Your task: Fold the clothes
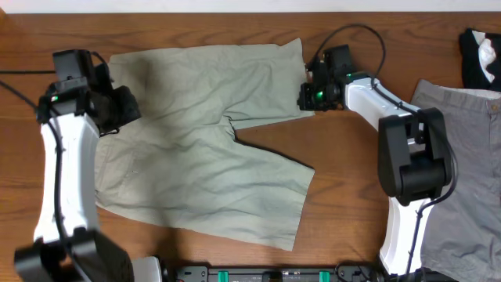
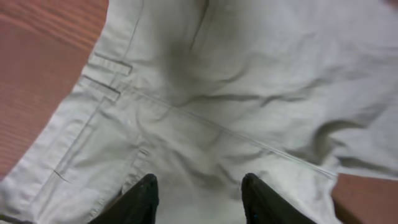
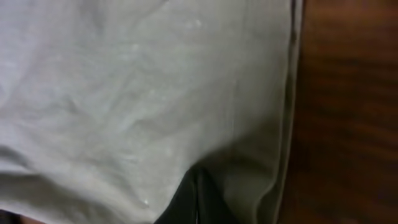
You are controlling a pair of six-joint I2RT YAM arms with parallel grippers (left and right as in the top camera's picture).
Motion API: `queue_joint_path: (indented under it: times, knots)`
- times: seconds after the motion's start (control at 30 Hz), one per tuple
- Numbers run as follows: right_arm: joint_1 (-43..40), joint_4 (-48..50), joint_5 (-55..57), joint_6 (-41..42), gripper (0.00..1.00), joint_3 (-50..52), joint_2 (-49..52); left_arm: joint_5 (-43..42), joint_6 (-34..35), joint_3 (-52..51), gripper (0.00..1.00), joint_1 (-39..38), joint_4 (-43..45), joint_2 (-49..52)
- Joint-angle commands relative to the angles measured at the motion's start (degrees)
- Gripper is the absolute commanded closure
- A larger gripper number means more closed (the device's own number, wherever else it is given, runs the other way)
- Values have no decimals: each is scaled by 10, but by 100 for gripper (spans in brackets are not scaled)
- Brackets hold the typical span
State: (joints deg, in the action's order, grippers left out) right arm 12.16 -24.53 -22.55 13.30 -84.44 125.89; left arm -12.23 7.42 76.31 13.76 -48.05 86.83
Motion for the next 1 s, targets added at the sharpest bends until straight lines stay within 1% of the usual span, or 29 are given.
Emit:
queue_joint_path:
  times: [0.0, 0.07, 0.1, 0.17, 0.23, 0.27, 0.43, 0.47, 0.5, 0.57, 0.6, 0.63, 0.67, 0.7, 0.83, 0.93, 0.97]
  knots:
    - [-14, 14, 66, 22, 98, 4, 54, -13, -2, 3, 50, -1, -8, -33]
    - [-25, 46, 89, 66, 98, 4, 68, -13, -1, 3, 45, -1, -12, -42]
    - [-34, 74, 89, 94, 99, 4, 78, -13, -1, 3, 44, -1, -12, -44]
    - [-51, 118, 91, 124, 99, 2, 95, -15, -1, 3, 43, -1, -12, -43]
    - [-68, 149, 88, 155, 99, -3, 110, -30, -1, 3, 42, -1, -12, -43]
    - [-78, 157, 81, 169, 99, -8, 117, -40, -1, 3, 39, -1, -12, -43]
    - [-115, 191, 13, 175, 98, -40, 134, -48, -1, 3, 37, -1, -16, -43]
    - [-120, 194, 10, 173, 99, -46, 134, -48, -1, 3, 36, -1, -17, -43]
    - [-125, 194, 3, 172, 99, -55, 134, -48, -1, 3, 34, -1, -19, -43]
    - [-137, 191, -38, 140, 99, -76, 131, -47, -2, 3, 32, -1, -25, -43]
    - [-143, 187, -64, 123, 97, -85, 126, -47, -6, 3, 31, -1, -32, -43]
    - [-151, 182, -93, 110, 93, -93, 119, -47, -17, 3, 30, -1, -42, -43]
    - [-160, 174, -122, 101, 91, -98, 107, -47, -31, 3, 27, -1, -54, -43]
    - [-167, 168, -142, 94, 88, -99, 95, -47, -45, 3, 21, -1, -68, -43]
    - [-198, 118, -200, 59, 81, -99, 12, -46, -84, 3, 20, -1, -122, -43]
    - [-209, 45, -199, 13, 76, -99, -65, -3, -84, 2, 20, -1, -163, -42]
    - [-211, 20, -197, 3, 73, -99, -88, 16, -78, 0, 20, 0, -176, -42]
